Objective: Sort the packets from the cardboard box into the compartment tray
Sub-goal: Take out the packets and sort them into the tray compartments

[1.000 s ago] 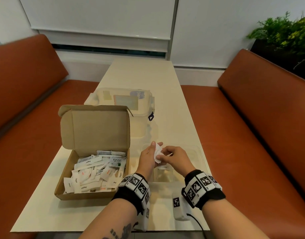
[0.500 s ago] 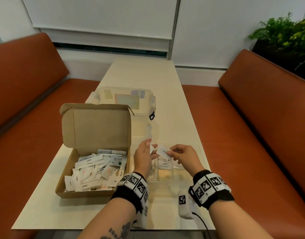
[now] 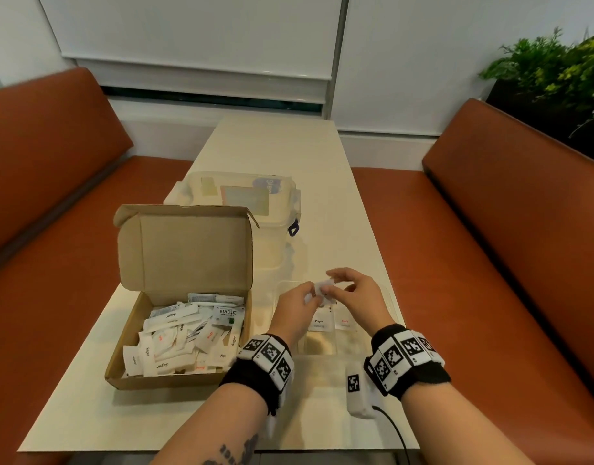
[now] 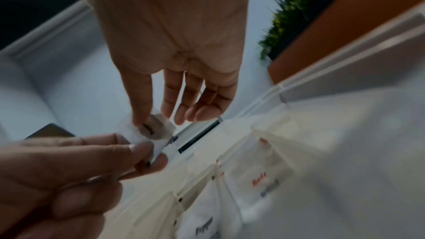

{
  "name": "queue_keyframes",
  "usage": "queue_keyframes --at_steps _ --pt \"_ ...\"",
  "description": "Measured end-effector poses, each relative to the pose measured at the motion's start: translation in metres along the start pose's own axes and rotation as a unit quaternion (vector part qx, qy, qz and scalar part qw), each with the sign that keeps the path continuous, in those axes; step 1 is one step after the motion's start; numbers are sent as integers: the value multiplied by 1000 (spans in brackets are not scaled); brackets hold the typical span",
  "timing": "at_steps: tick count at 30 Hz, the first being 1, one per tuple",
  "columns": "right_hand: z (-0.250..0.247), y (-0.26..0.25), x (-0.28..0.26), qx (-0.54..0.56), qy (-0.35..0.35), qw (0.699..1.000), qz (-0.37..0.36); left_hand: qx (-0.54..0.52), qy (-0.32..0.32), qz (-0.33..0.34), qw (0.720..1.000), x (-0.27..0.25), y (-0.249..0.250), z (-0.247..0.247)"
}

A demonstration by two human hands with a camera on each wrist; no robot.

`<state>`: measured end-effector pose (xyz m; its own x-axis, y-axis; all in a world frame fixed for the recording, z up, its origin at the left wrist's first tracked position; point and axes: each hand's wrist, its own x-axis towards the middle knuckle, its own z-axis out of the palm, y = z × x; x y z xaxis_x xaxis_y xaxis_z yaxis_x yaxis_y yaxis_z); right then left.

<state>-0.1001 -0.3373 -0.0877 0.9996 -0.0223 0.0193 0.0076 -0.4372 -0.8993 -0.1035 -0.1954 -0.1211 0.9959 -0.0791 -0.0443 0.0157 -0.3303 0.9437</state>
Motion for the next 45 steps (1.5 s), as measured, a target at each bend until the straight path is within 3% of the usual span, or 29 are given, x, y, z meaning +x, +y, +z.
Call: queue_keyframes --at_steps 3,8,11,17,24,29,45 --pt "-1 -5 4 -36 -23 999 -26 27 -20 8 999 -2 2 0" --pt "0 2 6 47 46 998 0 -43 22 -14 999 -2 4 -4" --pt "1 7 4 55 35 998 23 -85 55 -24 995 -1 3 -6" --pt "3 2 0 -15 -44 999 11 -76 65 -8 995 -3 0 -8" --pt "11 14 0 -120 -23 992 39 -120 137 -20 983 -4 -6 -8" --pt "29 26 3 -235 -34 971 31 -146 131 -36 980 -6 -9 -11" --pt "37 39 6 -329 -52 943 -22 -133 108 -51 984 -4 -10 -14"
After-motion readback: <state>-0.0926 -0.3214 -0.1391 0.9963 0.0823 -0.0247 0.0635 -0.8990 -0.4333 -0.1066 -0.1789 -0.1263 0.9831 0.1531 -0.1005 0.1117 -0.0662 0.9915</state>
